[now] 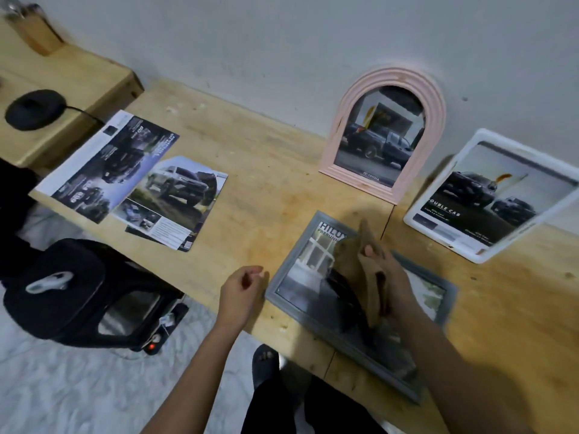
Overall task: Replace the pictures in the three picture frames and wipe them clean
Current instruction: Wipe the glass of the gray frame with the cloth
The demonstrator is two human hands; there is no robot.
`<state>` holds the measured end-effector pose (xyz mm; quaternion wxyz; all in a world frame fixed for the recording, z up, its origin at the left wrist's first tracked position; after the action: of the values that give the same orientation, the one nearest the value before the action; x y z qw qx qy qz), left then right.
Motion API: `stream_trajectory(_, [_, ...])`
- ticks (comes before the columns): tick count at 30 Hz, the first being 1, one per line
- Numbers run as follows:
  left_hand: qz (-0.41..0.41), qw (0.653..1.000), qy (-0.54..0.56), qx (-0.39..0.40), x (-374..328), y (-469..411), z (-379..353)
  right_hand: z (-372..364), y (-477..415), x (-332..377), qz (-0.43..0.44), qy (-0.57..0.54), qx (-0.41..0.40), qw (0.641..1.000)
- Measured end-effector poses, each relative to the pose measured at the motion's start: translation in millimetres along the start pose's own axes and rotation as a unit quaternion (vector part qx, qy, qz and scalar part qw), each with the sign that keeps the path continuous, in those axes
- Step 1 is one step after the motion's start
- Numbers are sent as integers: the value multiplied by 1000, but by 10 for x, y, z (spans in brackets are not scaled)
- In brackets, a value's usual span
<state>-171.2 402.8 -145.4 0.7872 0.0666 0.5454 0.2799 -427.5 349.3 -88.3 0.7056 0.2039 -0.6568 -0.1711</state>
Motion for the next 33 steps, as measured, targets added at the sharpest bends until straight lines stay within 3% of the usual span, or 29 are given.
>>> stream_trajectory(2, [-13,1000,-23,7,44,42,-95,-154,-180,158,117,139,-16,983])
stream_trajectory(3, [-25,999,-32,8,44,48,-134,-348,-237,217,182,236,3,955])
stream_trajectory(5, [-45,998,-44,-1,41,39,-172,-782,-350,55,284,411,61,864])
stream_trajectory(7, [-42,997,-58,-18,51,41,-160,-1169,-387,-266,313,515,144,785])
stream_trajectory(9, [-33,997,-52,-38,62,60,-126,-1308,-417,-465,331,548,164,750])
stream_trajectory(16, [-7,999,11,-33,154,93,-26,-1167,-281,-187,403,453,111,788])
stream_trajectory(19, [-1,999,12,-33,179,89,-16,-1279,-222,-272,435,476,147,750])
stream_trajectory(22, [12,999,-1,-46,175,75,-14,-1449,-171,-511,451,569,174,665])
stream_trajectory(23, [21,999,-2,-50,189,61,-12,-1478,-174,-564,452,586,169,651])
stream_trajectory(28, [64,997,31,-42,237,31,-26,-1441,-217,-532,494,583,134,631])
stream_trajectory(33, [68,997,34,-34,241,12,-25,-1234,-645,-373,434,603,107,660])
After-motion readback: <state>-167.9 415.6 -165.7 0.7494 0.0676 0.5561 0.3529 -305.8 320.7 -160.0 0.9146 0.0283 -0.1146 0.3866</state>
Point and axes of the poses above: each hand's wrist, its own y-axis away from the middle knuckle, its own z-axis out of the back of the hand, x = y × z, the point moved 6 cm from there along -y, towards the middle knuckle, and after that the axes turned 4 degrees about y, right-handed, at the moved point
